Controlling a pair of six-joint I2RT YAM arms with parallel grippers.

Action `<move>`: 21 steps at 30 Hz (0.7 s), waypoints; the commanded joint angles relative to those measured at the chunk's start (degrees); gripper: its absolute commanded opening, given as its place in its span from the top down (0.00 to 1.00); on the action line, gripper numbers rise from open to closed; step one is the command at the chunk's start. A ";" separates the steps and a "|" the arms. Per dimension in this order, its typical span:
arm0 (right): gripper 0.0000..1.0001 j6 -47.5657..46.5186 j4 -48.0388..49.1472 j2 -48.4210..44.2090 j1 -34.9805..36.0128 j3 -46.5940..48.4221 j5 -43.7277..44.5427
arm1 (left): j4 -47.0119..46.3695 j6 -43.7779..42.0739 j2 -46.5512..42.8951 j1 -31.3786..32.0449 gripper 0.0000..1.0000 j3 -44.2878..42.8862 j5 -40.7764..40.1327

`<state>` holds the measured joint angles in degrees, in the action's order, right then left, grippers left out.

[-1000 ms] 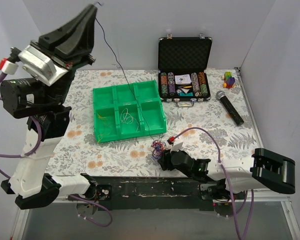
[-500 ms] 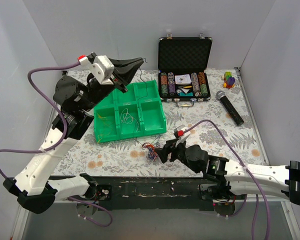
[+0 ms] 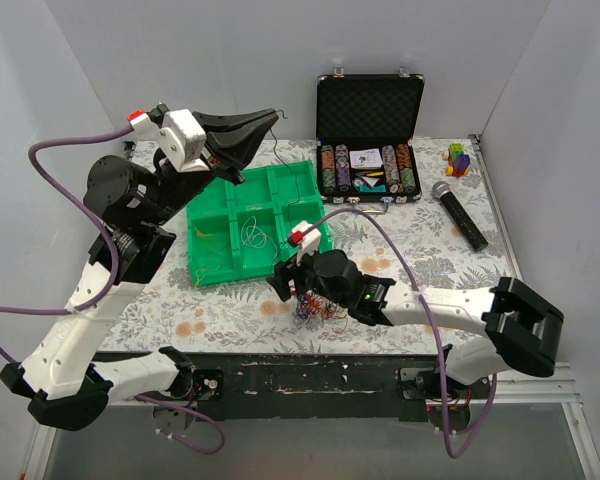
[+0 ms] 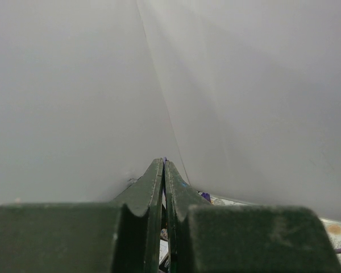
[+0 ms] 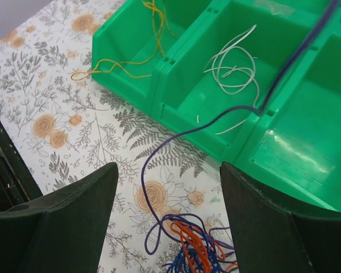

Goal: Untangle the cables
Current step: Untie the cable.

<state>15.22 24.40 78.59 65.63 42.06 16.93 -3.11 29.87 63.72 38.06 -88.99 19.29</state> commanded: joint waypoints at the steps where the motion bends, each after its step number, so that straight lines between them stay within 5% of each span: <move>1: 0.20 -1.69 1.00 4.37 -0.23 5.57 -6.11 | 0.83 -0.86 -1.58 0.08 1.00 -1.71 0.22; 8: 0.32 1.03 -2.16 11.58 -0.76 10.31 -7.70 | 0.83 -0.95 -1.76 0.08 1.00 -3.20 0.14; 10: 0.45 1.91 -2.69 12.29 -0.76 11.11 -7.88 | 0.74 -1.13 -1.76 0.17 1.00 -3.38 -0.13; 14: 0.86 2.44 -1.21 8.00 -0.67 9.54 -5.86 | 0.39 -0.87 -2.81 0.17 0.96 -1.37 -0.74; 16: 0.99 2.35 -0.76 3.70 -0.68 8.83 -3.49 | 0.30 -0.34 -4.13 0.08 0.78 1.44 -1.09; 18: 0.99 1.74 -1.29 -0.78 -0.68 8.13 -1.91 | 0.56 0.01 -5.88 0.08 0.50 5.12 -1.01; 21: 0.99 1.13 -3.04 -7.64 -0.76 7.33 -0.58 | 1.26 1.07 -8.87 0.17 0.24 11.80 -1.53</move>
<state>17.08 19.33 80.97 65.06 49.56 12.71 -3.42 29.50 58.43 38.06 -83.88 18.74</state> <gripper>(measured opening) 0.031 0.617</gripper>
